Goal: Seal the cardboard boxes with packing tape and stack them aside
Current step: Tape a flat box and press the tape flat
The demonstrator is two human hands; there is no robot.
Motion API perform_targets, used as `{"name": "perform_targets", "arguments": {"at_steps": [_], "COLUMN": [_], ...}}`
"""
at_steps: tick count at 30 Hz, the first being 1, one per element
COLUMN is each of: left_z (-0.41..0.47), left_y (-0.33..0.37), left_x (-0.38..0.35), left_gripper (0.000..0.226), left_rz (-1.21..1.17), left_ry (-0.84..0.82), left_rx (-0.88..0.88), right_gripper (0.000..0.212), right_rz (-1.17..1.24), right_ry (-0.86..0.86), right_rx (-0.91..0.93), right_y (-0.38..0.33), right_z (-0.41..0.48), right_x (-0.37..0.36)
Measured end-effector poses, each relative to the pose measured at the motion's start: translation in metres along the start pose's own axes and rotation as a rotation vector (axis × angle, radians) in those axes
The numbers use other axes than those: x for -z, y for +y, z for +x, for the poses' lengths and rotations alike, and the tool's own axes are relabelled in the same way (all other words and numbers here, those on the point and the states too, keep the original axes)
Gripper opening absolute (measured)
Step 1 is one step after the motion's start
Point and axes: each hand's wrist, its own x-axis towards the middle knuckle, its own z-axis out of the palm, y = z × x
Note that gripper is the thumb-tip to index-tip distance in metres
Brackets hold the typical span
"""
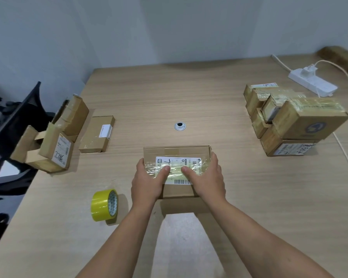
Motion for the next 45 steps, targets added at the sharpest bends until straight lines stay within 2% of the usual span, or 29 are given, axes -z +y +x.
{"name": "perform_targets", "arguments": {"at_steps": [6, 11, 13, 17, 20, 25, 29, 32, 34, 36, 37, 39, 41, 45], "left_z": [-0.001, 0.003, 0.007, 0.014, 0.015, 0.014, 0.022, 0.018, 0.008, 0.002, 0.000, 0.001, 0.002, 0.009], "left_y": [-0.007, -0.015, -0.019, -0.024, -0.023, -0.028, -0.036, -0.032, -0.021, -0.014, -0.012, -0.010, -0.012, -0.023], "left_x": [-0.001, 0.001, 0.002, 0.005, 0.004, 0.005, 0.003, 0.001, 0.000, -0.005, -0.007, -0.010, -0.010, -0.008], "left_gripper": [0.050, 0.035, 0.034, 0.052, 0.042, 0.041, 0.057, 0.083, 0.093, 0.089, 0.083, 0.071, 0.060, 0.054], "left_rz": [-0.086, -0.155, -0.188, -0.271, -0.364, -0.491, -0.548, -0.399, -0.230, -0.160, -0.153, -0.157, -0.176, -0.211], "left_ry": [-0.003, -0.007, -0.017, -0.034, -0.002, -0.007, -0.038, -0.047, -0.051, -0.023, -0.005, 0.011, 0.002, -0.021], "left_rx": [-0.007, 0.011, 0.038, 0.134, 0.184, 0.258, 0.277, 0.225, 0.136, 0.080, 0.059, 0.038, 0.015, 0.013], "right_gripper": [0.087, 0.072, 0.067, 0.063, 0.059, 0.045, 0.043, 0.050, 0.076, 0.103, 0.110, 0.109, 0.097, 0.074], "right_rz": [0.024, 0.068, 0.109, 0.176, 0.221, 0.305, 0.397, 0.343, 0.216, 0.089, 0.039, -0.009, -0.006, 0.046], "right_ry": [0.013, -0.012, -0.017, -0.053, -0.087, -0.100, -0.111, -0.137, -0.143, -0.099, -0.071, -0.033, -0.013, -0.016], "right_rx": [0.052, 0.084, 0.094, 0.097, 0.093, 0.065, -0.006, -0.034, -0.049, -0.043, -0.035, -0.024, 0.002, 0.054], "right_y": [0.006, 0.009, 0.011, 0.011, 0.011, 0.016, 0.022, 0.020, 0.015, 0.011, 0.010, 0.009, 0.009, 0.014], "right_z": [0.002, 0.009, 0.011, 0.011, 0.008, 0.014, 0.015, 0.013, 0.010, 0.007, 0.007, 0.009, 0.010, 0.013], "right_x": [0.000, 0.001, 0.001, 0.004, 0.007, 0.011, 0.010, 0.007, 0.003, -0.003, -0.005, -0.007, -0.004, -0.001]}}
